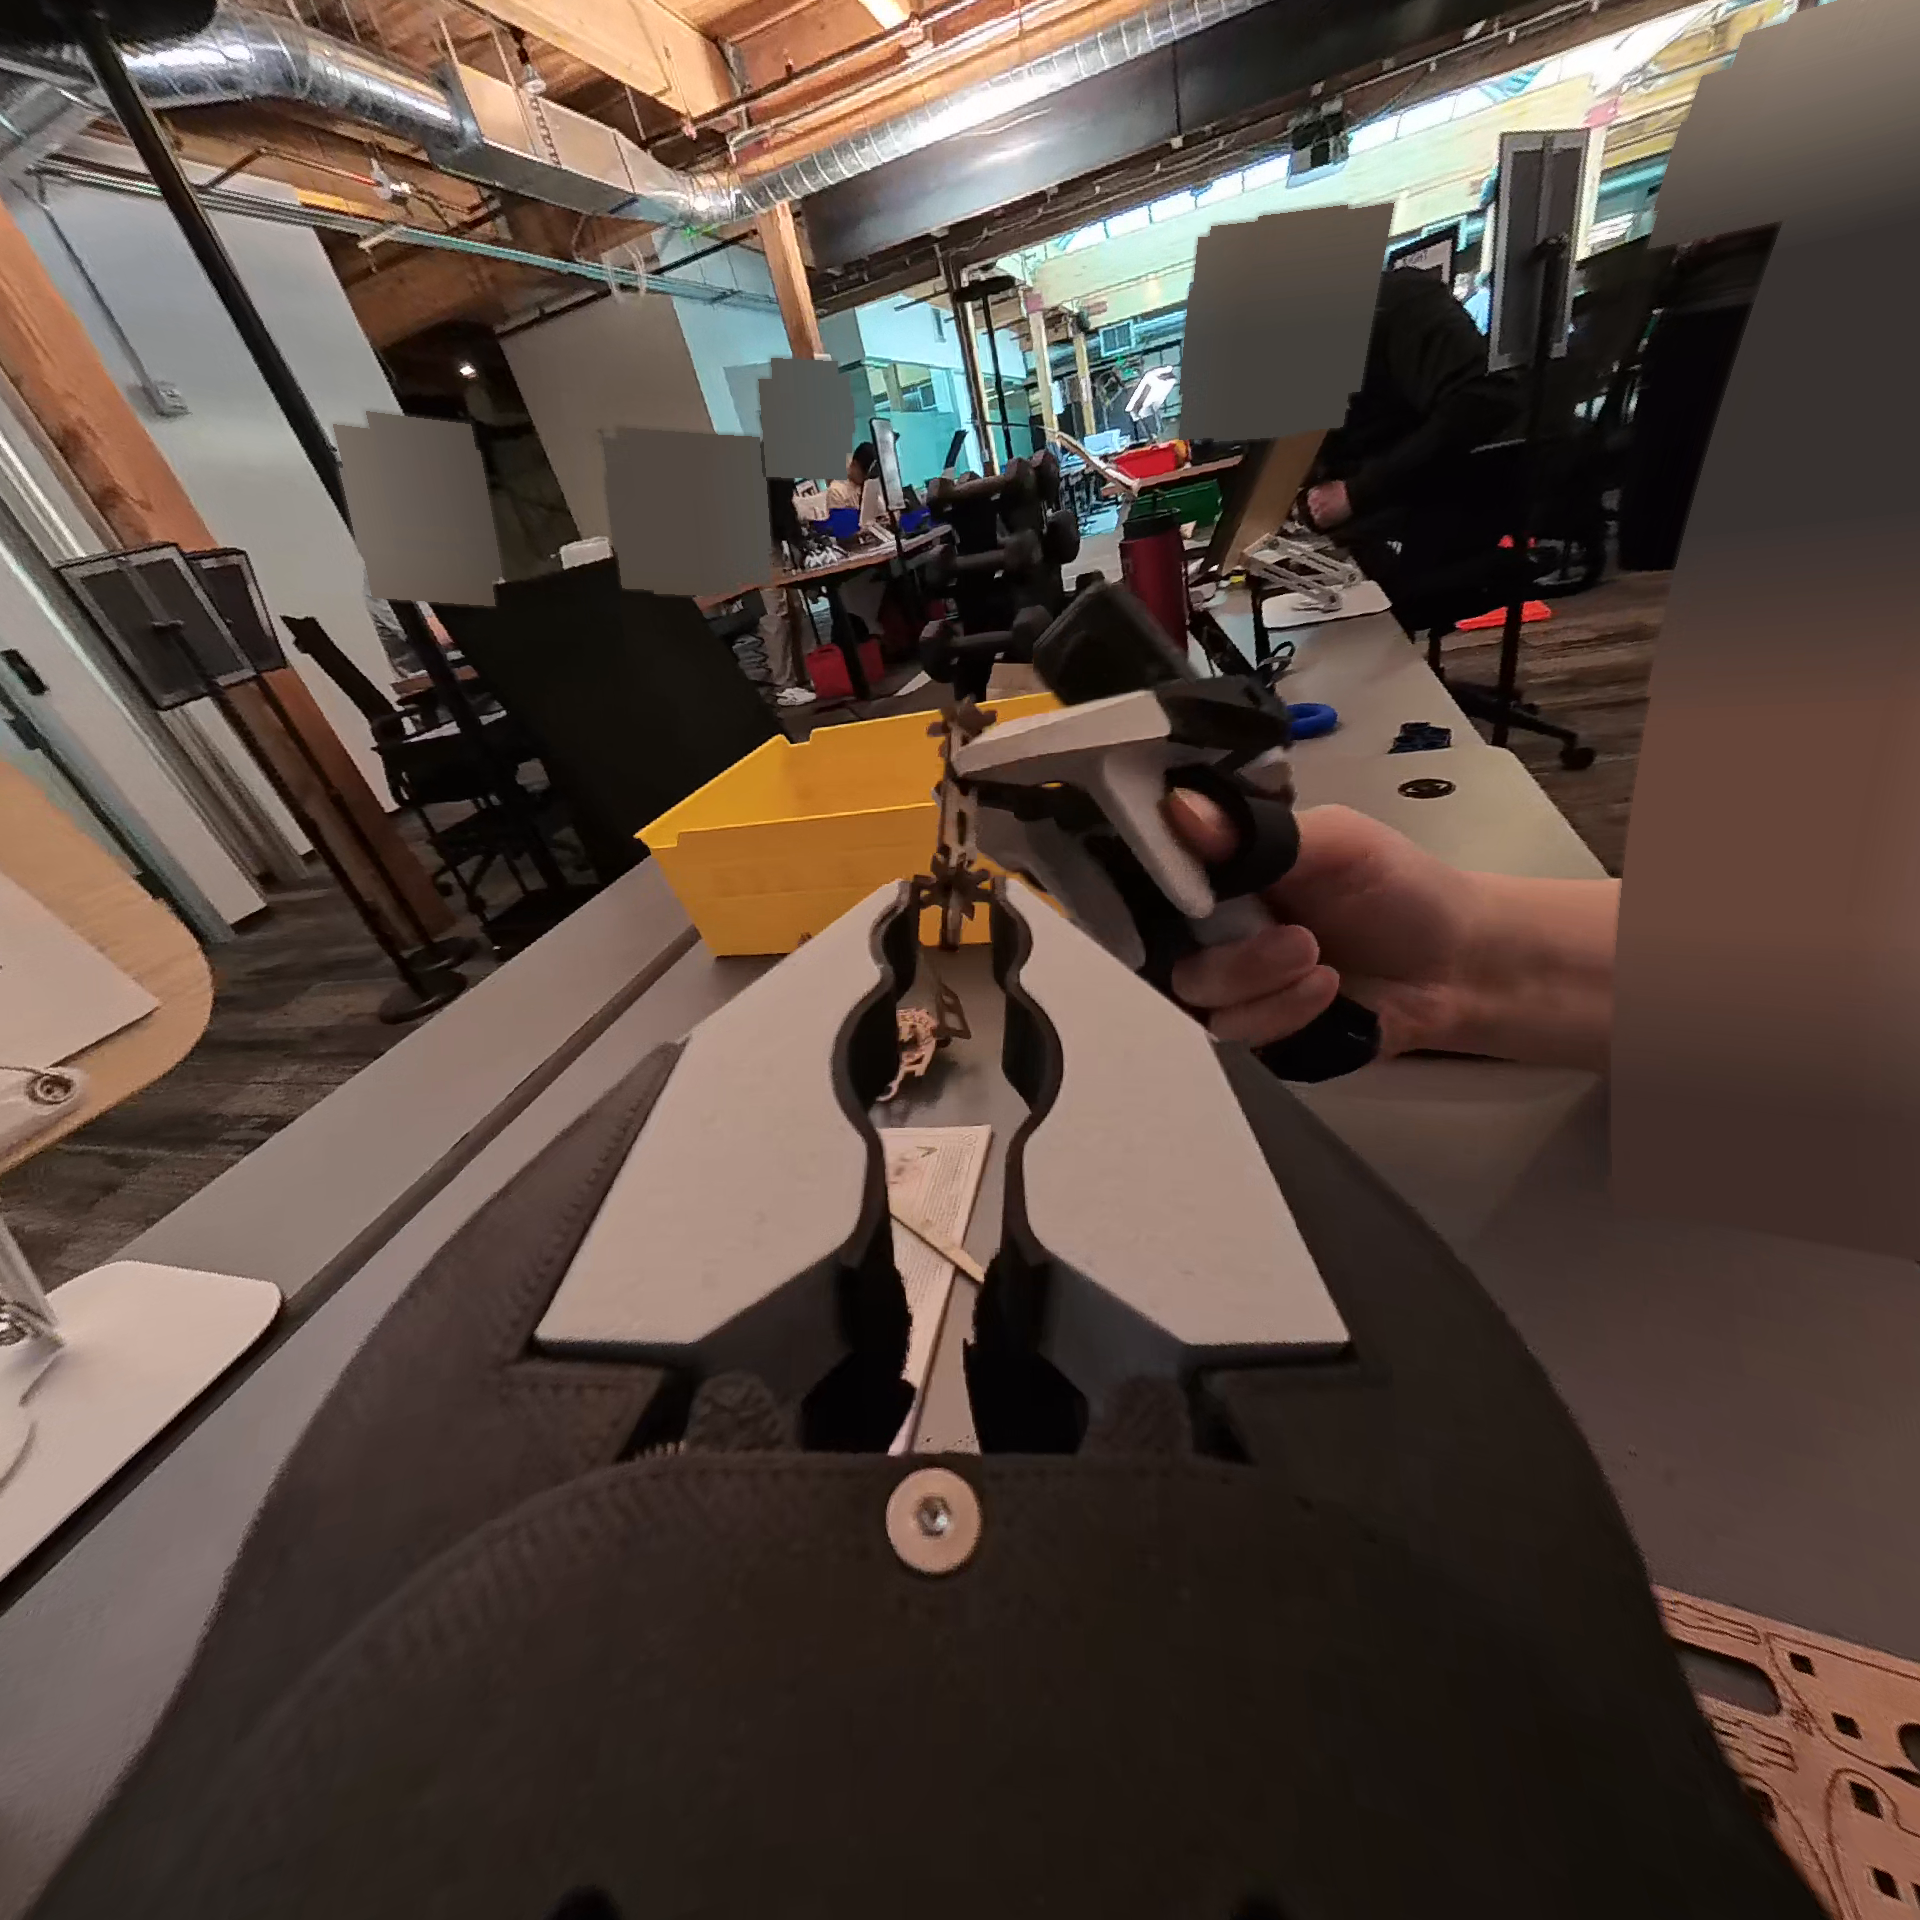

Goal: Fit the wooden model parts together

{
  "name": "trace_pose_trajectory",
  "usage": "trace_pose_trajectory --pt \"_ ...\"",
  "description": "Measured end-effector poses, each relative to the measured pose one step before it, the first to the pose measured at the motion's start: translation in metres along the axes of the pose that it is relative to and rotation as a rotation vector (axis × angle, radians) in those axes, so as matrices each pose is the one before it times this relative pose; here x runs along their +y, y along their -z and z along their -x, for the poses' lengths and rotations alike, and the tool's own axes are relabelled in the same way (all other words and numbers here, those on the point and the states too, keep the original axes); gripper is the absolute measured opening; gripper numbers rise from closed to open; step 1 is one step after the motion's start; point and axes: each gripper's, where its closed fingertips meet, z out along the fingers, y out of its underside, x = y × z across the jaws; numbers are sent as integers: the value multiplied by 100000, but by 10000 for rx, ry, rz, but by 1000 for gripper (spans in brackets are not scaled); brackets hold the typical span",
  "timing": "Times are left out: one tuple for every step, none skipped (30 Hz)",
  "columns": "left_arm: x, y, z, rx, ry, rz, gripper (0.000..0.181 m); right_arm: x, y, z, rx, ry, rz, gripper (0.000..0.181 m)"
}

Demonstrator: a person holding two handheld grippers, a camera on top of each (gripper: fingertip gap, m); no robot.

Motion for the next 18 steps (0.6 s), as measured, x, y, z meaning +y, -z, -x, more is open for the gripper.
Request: trace_pose_trajectory --pt "90 -29 83 -107 -68 66 11 -3 -10 55 200 420 -3 0" --pt "44 -19 75 -110 -77 53 11 -1 -11 55 186 366 -70 0" --pt "-38 24 55 -93 -78 -11 11 1 -22 92 112 249 -119 0" --pt "-61 5 26 -75 -41 -31 11 -9 6 37 45 48 -139 0" --pt "-102 19 33 -90 27 -79 10 -17 14 13 -3 -54 -205 0" --pt "-90 24 10 -72 47 -87 10 -3 29 -27 -56 -186 -232 0" --pt "-13 -13 -11 -20 37 -43 11 -3 65 -97 -67 -293 -205 0" --pt "48 -13 18 -4 43 4 10 30 75 -159 -10 -234 -184 0" --pt "71 15 50 15 41 20 11 49 46 -139 3 -145 -144 0" --pt "59 27 21 59 35 15 11 62 6 -98 -23 -121 -44 0" --pt "100 10 17 93 -4 61 11 54 -15 -102 -43 -129 76 0" --pt "148 -18 23 101 -47 124 11 26 -2 -122 6 -31 160 0" --pt "111 -19 -19 108 -58 106 11 10 -7 -45 49 146 186 0" --pt "0 -4 -70 128 -20 35 11 -32 -27 76 46 244 204 0" --pt "-85 -5 -78 129 57 -26 11 -65 -25 186 7 225 185 0" --pt "-58 -12 -52 99 133 -27 11 -54 -33 153 -7 119 126 0" --pt "3 -17 -56 87 160 3 12 -45 -6 38 -22 -68 23 0" --pt "27 -18 -59 92 160 8 12 -25 20 -9 -102 -237 -46 0"
